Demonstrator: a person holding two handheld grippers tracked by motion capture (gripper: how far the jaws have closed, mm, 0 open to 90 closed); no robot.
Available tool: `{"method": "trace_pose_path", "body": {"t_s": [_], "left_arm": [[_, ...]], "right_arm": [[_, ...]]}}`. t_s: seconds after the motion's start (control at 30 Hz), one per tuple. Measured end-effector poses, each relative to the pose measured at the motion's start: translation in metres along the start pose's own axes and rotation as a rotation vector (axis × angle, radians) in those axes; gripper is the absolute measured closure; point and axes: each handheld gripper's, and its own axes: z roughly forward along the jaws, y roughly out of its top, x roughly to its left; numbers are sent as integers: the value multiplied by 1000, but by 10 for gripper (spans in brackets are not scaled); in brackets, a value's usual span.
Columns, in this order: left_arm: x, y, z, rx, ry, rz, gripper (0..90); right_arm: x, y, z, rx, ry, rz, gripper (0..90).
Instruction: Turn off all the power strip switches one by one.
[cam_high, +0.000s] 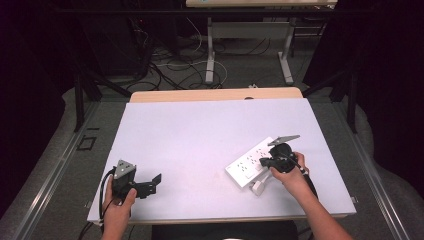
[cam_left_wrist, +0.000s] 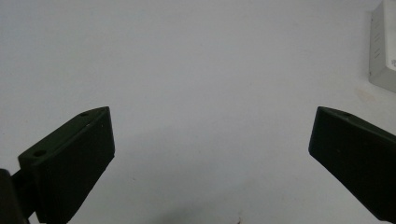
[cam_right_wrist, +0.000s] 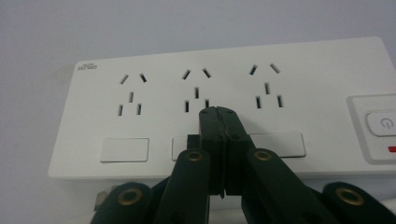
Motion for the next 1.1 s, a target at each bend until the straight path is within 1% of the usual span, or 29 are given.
{"method": "trace_pose_path", "body": {"t_s": [0.03,0.2,0.27,0.37,0.43,0.6,0.7,0.73,0.8,0.83,1.1], "left_arm": [[0,0,0,3,-1,0,3],[-1,0,0,-2,0,1,3],[0,0,0,-1,0,0,3],[0,0,0,-1,-1,0,3],[0,0,0,-1,-1,0,3],[-1,0,0,0,1,2,3],[-1,0,0,0,1,1,3],[-1,0,0,0,1,1,3],[0,0,0,-1,1,2,3],[0,0,0,-1,1,2,3],[-1,0,0,-1,2,2,3]], "right_arm": [[1,0,0,5,-3,-9,900],[4,0,-1,3,8,-7,900],[4,0,-1,5,7,-16,900],[6,-1,-1,7,13,-6,900],[7,-1,0,3,18,-9,900],[10,-2,0,6,25,-26,900],[12,-2,1,7,35,-24,900],[13,-3,1,9,29,-29,900],[13,-3,2,3,39,-38,900],[14,-3,2,7,38,-31,900],[14,-5,2,7,34,-23,900]]}}
